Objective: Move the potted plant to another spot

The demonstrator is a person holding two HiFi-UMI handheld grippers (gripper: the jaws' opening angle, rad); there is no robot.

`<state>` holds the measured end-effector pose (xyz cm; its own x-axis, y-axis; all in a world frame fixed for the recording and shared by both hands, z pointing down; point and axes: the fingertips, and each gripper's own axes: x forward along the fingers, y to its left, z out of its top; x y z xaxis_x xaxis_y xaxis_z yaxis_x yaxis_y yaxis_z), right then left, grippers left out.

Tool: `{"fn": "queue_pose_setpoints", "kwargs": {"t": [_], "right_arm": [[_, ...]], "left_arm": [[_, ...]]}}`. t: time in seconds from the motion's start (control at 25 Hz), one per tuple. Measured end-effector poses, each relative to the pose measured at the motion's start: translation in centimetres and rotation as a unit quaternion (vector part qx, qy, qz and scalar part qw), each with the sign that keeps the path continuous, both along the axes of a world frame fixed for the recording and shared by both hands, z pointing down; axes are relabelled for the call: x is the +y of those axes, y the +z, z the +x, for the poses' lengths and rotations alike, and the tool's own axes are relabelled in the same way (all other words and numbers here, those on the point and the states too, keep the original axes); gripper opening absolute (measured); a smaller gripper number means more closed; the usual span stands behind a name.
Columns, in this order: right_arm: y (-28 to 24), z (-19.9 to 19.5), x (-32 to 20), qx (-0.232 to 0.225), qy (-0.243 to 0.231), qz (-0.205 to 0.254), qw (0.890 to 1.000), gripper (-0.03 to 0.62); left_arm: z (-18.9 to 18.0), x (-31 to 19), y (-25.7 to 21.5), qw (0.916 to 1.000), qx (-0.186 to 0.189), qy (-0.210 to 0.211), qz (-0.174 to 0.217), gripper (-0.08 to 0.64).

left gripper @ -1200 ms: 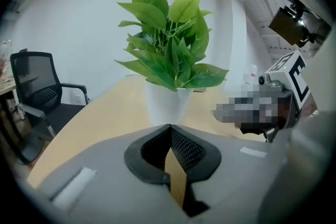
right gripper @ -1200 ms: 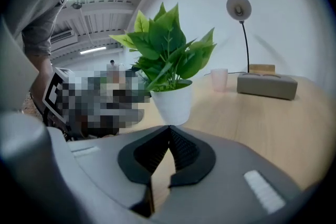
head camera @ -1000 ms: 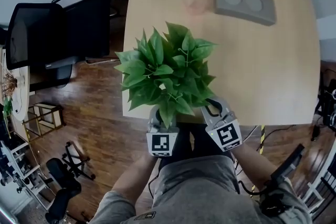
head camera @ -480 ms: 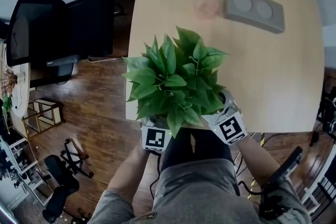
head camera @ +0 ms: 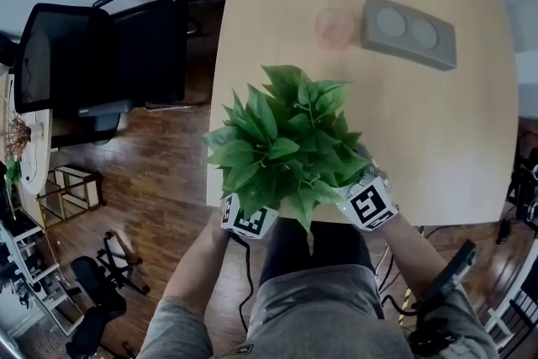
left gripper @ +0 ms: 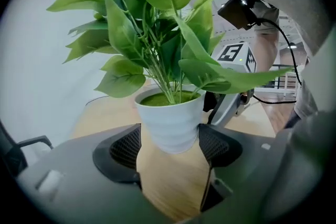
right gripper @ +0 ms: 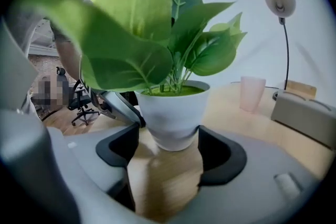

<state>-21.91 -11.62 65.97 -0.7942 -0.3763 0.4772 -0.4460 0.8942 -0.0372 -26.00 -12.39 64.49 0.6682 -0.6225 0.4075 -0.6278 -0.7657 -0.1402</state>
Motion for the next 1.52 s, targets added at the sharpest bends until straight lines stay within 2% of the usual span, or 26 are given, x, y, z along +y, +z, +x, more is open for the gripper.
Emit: {"fn": "queue_pose_setpoints", "kwargs": {"t": [0.16, 0.24, 0.6, 0.96, 1.16, 1.36, 1.52], "right_arm": [[0.0, 0.0, -0.2, 0.004, 0.009, 0.009, 1.0, 0.337], [0.0, -0.1, -0.3, 0.002, 0.018, 0.01, 1.0, 0.284], [-1.5, 0.1, -0.8, 0.0, 0.018, 0.019, 1.0, 0.284], [-8.9, -0.1, -0.8, -0.009, 0.023, 0.06, 0.998, 0.284], [-14.0, -0.9, -2.2, -0.015, 0.03, 0.088, 0.996, 0.284], [-18.1, -1.2, -2.8, -0.014, 0.034, 0.1, 0.994, 0.284], [-20.0, -1.4, -3.3, -0.015, 0.042, 0.11, 0.993, 0.282]], "left_arm": [[0.3, -0.1, -0.1, 1.0, -0.005, 0.004, 0.007, 0.324], [0.1, 0.0, -0.2, 1.0, -0.001, 0.001, 0.005, 0.324], [-0.2, -0.2, -0.7, 0.9998, 0.0, -0.014, 0.01, 0.324], [-0.6, -0.3, -8.1, 0.9988, 0.008, -0.015, 0.047, 0.321], [-0.5, -1.5, -13.7, 0.9974, 0.022, 0.008, 0.068, 0.319], [-0.9, -2.1, -18.0, 0.9963, 0.047, 0.01, 0.071, 0.318], [-1.1, -2.7, -19.8, 0.9955, 0.052, 0.016, 0.077, 0.318]]}}
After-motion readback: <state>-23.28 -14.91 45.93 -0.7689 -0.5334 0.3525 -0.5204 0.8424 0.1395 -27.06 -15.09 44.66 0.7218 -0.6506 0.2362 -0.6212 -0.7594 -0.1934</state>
